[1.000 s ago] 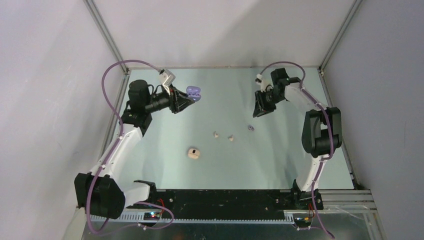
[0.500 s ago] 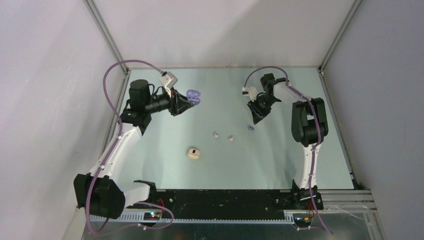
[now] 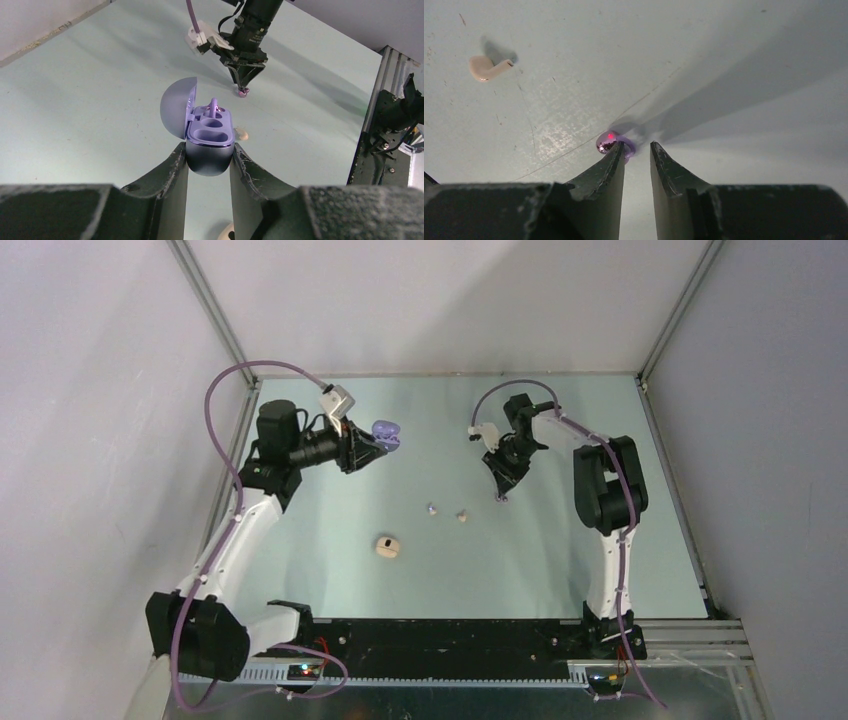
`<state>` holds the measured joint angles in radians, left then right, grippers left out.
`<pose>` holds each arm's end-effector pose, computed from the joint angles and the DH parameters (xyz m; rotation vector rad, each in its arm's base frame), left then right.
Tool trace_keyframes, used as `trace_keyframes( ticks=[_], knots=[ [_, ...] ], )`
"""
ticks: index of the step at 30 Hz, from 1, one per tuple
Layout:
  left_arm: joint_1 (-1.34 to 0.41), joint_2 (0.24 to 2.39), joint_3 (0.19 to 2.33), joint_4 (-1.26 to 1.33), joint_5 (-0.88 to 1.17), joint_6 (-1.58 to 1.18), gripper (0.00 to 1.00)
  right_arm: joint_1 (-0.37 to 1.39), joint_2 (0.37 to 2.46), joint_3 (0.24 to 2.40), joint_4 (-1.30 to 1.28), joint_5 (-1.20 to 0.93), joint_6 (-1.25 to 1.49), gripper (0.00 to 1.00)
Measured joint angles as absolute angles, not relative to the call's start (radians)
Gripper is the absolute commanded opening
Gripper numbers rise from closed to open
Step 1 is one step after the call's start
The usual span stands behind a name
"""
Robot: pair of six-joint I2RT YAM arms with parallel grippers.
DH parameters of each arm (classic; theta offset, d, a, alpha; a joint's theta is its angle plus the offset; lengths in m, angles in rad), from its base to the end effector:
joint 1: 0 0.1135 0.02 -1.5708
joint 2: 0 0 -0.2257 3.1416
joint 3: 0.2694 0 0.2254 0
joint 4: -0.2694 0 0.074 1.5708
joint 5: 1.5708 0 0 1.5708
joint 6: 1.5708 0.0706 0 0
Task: Insert the wireless bluetooth earbuds into the charging case
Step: Pick up the left earbud from the center of the board.
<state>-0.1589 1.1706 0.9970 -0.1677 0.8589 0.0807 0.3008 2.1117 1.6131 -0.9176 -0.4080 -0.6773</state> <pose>0.2578 -0.0954 0.3027 0.7876 1.7060 -0.8675 0.3519 0.1385 0.1186 -1.3869 2.5085 0.5409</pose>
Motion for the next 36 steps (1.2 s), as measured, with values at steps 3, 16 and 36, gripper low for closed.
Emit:
trace_keyframes(
  ticks=[3,16,36],
  knots=[
    [-0.159,1.165,0.997,-0.167,0.859,0.081,0.0,0.315,2.112,1.586,-0.907,-0.397,-0.675,0.28],
    [-0.159,1.157,0.992,-0.142,0.858,0.08,0.0,0.323,2.075,1.522,-0.875,-0.398,-0.666,0.26],
    [-0.184,1.188,0.961,-0.047,0.856,0.042,0.0,0.333,1.806,1.29,-0.667,-0.346,-0.48,0.0]
  ],
)
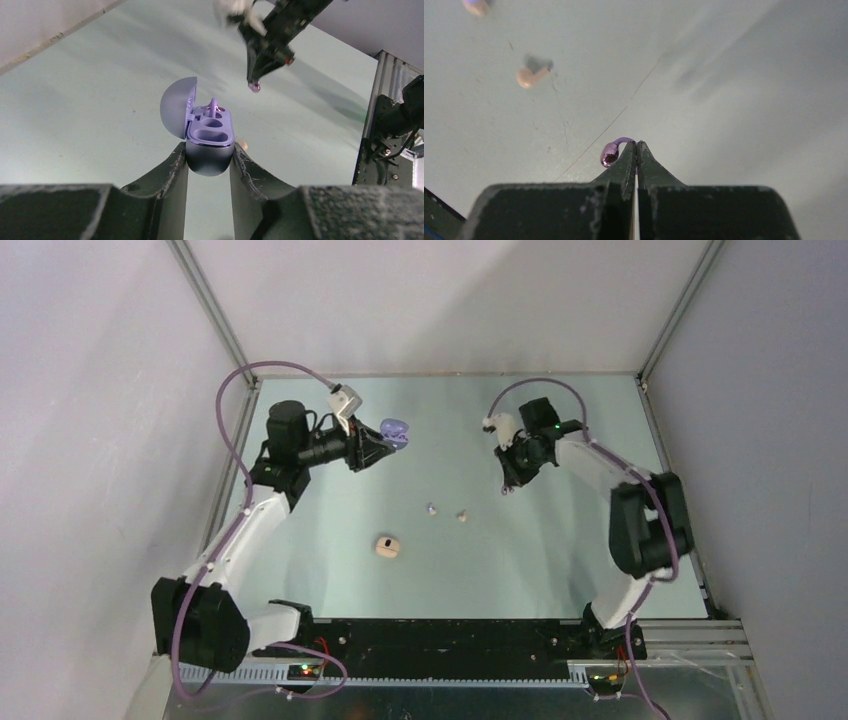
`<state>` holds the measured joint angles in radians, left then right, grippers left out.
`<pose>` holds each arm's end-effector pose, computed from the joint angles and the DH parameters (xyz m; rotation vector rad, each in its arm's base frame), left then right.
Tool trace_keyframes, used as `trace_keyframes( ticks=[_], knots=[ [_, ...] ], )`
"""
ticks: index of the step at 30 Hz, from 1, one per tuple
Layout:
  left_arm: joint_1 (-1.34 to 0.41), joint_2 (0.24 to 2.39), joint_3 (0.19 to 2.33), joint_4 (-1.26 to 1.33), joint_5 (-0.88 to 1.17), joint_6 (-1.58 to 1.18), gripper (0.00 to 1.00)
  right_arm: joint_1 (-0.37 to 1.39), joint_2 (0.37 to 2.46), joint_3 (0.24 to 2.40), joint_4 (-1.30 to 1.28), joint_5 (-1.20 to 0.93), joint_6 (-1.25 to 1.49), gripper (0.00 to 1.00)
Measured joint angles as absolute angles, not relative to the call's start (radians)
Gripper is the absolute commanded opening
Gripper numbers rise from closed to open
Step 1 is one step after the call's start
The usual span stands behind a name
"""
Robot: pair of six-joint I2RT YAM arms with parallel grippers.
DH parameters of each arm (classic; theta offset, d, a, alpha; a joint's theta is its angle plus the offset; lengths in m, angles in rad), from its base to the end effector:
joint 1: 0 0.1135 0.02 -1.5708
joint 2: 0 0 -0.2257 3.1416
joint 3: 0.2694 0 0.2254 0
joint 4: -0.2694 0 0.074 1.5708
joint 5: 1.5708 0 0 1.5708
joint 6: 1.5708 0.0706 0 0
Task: Insert the wireless bluetooth earbuds into the charging case
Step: Pick up the left earbud from the center of the board, then pick up the left earbud from the left side groove of the charging case.
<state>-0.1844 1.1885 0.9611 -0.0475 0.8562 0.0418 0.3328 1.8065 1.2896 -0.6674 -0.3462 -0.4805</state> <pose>0.2623 -0.1032 0.2997 0.7918 1.6573 -0.8838 0.3175 0.1351 0.1477 -1.1531 2.4439 0.4319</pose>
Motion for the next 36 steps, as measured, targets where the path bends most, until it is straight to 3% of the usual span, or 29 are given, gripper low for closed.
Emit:
trace_keyframes(
  ticks=[10,20,36],
  knots=[
    [-0.249,1.301,0.97,0.032,0.837,-0.009,0.0,0.315,1.479,1.214,-0.449,-0.217,-0.171,0.0],
    [-0.384,1.427,1.056,0.191,0.723,-0.111,0.0,0.555,1.29,1.188,-0.073,0.152,0.011,0.0],
    [-0.438,1.444,1.08,0.397,0.593,-0.195,0.0,0.71,1.269,1.188,0.257,0.322,0.1,0.0]
  ],
)
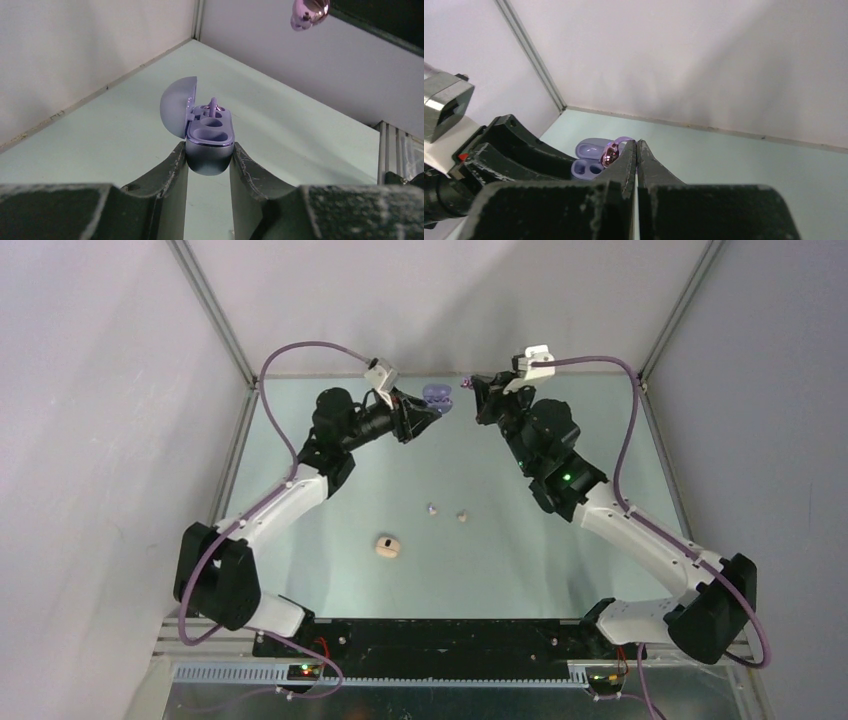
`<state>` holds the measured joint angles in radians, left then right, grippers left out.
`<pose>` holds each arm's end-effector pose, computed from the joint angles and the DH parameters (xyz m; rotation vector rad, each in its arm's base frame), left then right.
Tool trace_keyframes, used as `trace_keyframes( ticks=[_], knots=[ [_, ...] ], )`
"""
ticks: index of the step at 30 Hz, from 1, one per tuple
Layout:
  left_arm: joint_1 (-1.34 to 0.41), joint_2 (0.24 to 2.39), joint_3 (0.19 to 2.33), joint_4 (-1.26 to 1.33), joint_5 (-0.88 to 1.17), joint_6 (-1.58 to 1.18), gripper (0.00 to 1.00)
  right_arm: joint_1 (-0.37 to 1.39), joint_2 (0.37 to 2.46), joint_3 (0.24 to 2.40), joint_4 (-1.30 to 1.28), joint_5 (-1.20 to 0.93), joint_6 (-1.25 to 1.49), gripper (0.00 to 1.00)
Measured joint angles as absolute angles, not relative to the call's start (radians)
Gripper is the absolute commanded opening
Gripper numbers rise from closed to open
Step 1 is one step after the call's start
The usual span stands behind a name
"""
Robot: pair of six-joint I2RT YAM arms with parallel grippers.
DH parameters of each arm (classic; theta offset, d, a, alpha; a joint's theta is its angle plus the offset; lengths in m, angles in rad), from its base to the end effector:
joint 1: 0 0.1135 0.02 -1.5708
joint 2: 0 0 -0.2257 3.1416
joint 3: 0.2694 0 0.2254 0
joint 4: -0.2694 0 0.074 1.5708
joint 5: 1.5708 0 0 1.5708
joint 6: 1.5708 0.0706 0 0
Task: Insert the wireless bluetooth earbuds into the charging case
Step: Pick up the left earbud from the left side groove of the charging case.
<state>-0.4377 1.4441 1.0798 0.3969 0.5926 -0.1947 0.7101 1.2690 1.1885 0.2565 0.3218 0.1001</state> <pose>0.2988 -0.1834 0.3204 0.6725 1.4778 -0.9467 0.2520 0.1872 0.3960 -0.1609 1.4095 0.4474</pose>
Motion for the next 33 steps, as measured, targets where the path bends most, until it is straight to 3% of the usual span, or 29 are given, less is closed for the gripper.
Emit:
trace_keyframes(
  ticks=[18,33],
  knots=[
    [-0.472,1.345,1.055,0.445,0.44,-0.202,0.0,0.806,1.398,1.188,0.541,0.299,0.012,0.0],
    [-0.479,1.345,1.055,0.445,0.421,-0.203,0.0,0.821,1.418,1.185,0.627,0.258,-0.026,0.0]
  ],
)
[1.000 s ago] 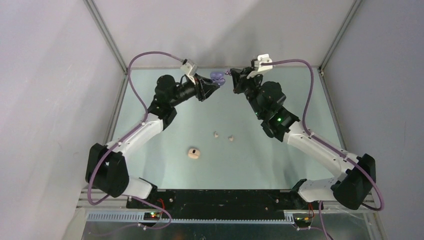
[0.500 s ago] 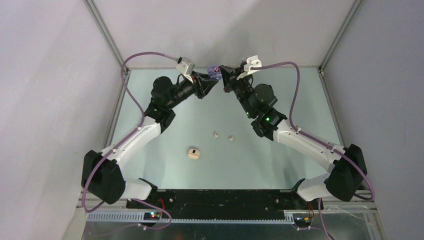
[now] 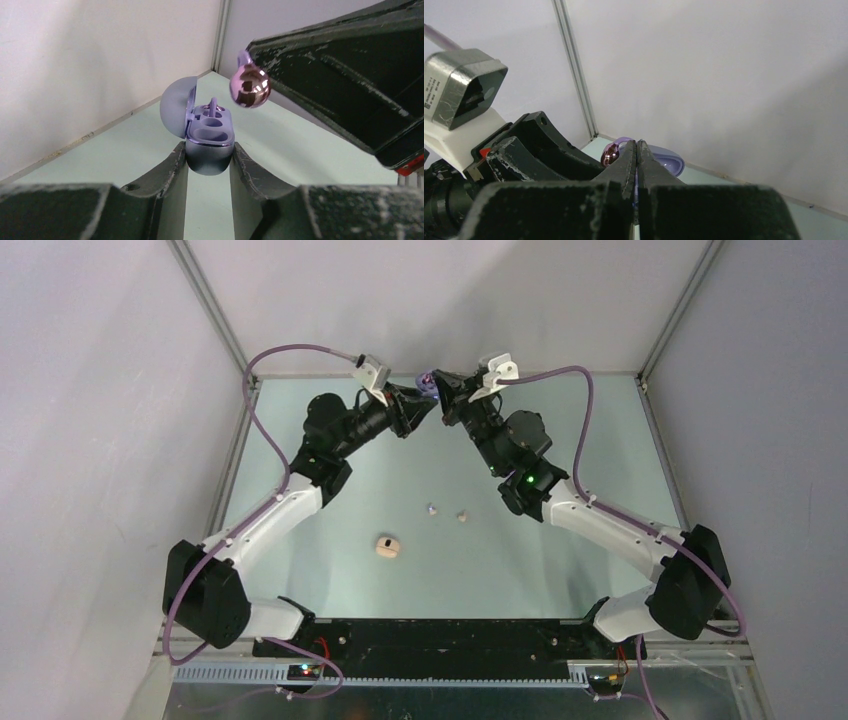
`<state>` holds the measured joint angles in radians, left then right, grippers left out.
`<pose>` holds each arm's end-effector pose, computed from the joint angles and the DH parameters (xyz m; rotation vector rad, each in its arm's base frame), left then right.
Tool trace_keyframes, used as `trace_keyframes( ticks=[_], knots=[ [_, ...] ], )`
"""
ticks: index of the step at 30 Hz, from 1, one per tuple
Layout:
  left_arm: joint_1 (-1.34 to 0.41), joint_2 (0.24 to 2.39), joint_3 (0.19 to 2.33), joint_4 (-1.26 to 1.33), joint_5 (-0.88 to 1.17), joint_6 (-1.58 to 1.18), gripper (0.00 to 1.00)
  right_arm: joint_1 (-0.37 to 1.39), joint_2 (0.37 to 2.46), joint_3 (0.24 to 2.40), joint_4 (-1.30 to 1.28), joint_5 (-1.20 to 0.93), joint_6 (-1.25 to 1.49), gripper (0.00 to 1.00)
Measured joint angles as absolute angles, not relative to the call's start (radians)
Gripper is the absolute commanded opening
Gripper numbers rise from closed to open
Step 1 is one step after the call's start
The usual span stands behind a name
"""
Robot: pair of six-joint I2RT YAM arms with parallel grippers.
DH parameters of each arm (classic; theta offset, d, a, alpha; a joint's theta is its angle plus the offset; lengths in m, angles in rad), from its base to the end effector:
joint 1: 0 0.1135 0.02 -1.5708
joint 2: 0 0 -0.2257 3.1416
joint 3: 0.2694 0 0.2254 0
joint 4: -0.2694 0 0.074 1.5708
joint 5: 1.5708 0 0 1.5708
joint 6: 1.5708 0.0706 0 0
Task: Insert the wireless bluetooth earbuds into the charging case
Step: Pick up the left earbud from the left side groove of the charging case.
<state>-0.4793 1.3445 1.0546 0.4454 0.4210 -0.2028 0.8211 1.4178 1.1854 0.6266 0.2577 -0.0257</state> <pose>0.2808 -0.1785 0.3503 0.5552 1.3780 -0.8538 0.2464 0.2382 0.3995 -0.2772 1.1756 0.5467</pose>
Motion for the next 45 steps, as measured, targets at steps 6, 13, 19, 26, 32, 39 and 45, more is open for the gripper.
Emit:
trace_keyframes(
  ticks=[6,13,19,26,32,39,45],
  knots=[
    [-0.485,1.345,1.057,0.446,0.421,-0.203,0.0,0.827,1.431,1.184,0.635,0.253,-0.044,0.0],
    [-0.487,1.344,1.072,0.448,0.421,-0.203,0.0,0.828,1.436,1.18,0.649,0.253,-0.065,0.0],
    [-0.487,1.343,1.072,0.447,0.421,-0.202,0.0,0.828,1.444,1.18,0.649,0.253,-0.065,0.0],
    [-0.487,1.343,1.072,0.447,0.421,-0.202,0.0,0.828,1.449,1.18,0.648,0.25,-0.065,0.0],
    [-0.487,1.343,1.072,0.447,0.421,-0.202,0.0,0.828,1.449,1.18,0.648,0.255,-0.065,0.0],
    [-0.487,1.343,1.072,0.447,0.422,-0.202,0.0,0.827,1.449,1.18,0.648,0.265,-0.073,0.0],
    [-0.487,1.342,1.072,0.447,0.423,-0.202,0.0,0.827,1.452,1.18,0.648,0.265,-0.09,0.0]
  ],
)
